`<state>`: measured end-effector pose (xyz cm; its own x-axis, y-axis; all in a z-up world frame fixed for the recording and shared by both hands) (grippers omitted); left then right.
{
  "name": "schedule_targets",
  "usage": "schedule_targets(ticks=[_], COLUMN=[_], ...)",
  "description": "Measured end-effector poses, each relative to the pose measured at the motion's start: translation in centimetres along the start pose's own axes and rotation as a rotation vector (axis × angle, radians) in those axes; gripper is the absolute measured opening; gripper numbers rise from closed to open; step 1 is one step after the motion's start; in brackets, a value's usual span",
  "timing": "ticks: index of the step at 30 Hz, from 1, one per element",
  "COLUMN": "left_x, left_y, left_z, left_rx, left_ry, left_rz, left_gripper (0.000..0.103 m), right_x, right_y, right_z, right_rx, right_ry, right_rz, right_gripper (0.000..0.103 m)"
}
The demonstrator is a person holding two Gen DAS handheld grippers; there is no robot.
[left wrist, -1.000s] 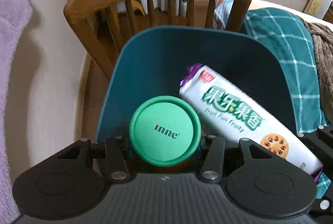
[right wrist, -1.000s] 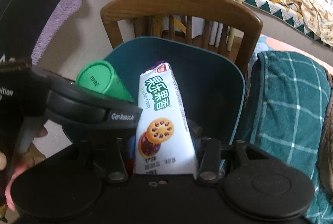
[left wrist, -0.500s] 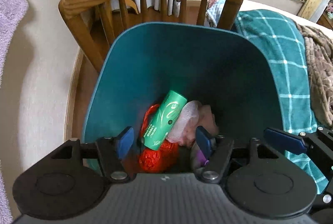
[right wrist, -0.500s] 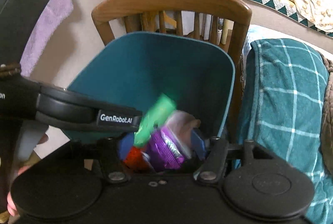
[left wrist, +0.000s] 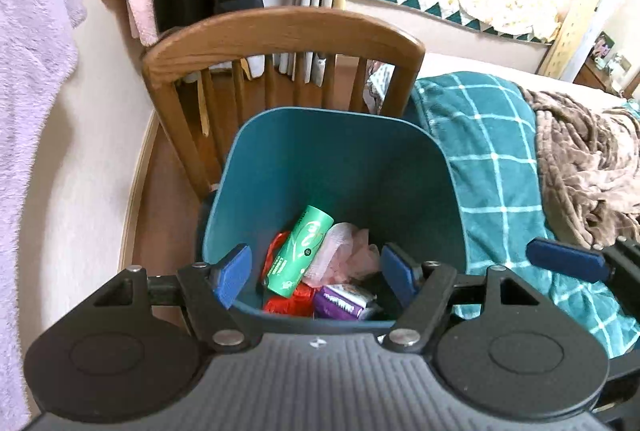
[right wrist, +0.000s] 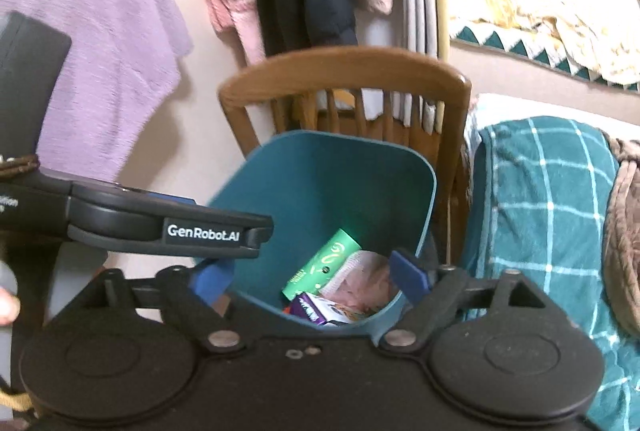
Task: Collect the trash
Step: 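Open both tools to drop can and biscuit pack into the wastebasket, then withdraw both tools from the wastebasket and lower toward the trash pile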
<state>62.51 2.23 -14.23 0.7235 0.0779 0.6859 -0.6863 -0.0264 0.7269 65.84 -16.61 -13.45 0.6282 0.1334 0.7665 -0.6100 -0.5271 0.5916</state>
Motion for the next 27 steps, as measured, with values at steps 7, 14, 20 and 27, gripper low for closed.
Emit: schedule_targets(ticks=[7,14,20,27], left_x=[-1.9,-6.3,-11.5,-19.2], left_y=[5.6,9.5,10.4,8.1], left_z=[-0.3,-0.6,-0.8,-1.3], left_rx=[-0.046,-0.08,-0.112,-0.158], left_ry=[-0.028,-0.043,-0.014,0.001], left_rz=[0.069,0.101,0.072,0.007], left_gripper=[0.08,0.08,0.081,0.103], right_x=[-1.2,-4.7,-9.4,-17.9], right_y=[5.1,8.7,11.0,10.4], right_z=[-1.5,-2.2,-2.1,-1.5], right_rx=[0.029,0.042,0.039,0.013], right_ry=[0.042,0.038,0.031,0.027], right_rz=[0.054,0.074,0.089,0.002], right_gripper=[0.095,0.101,0.103,0.103])
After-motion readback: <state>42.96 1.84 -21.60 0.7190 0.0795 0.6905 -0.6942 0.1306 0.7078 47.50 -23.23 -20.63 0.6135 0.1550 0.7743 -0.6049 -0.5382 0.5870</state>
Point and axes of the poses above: each gripper's, at about its wrist camera, not at the fingertips, and y roughly against the way its jaws point, z to its right, x to its top, the point moved 4 cm from there along -y, roughly the way its jaws point, and after that the axes turned 9 degrees about z, right-handed, at the moved point
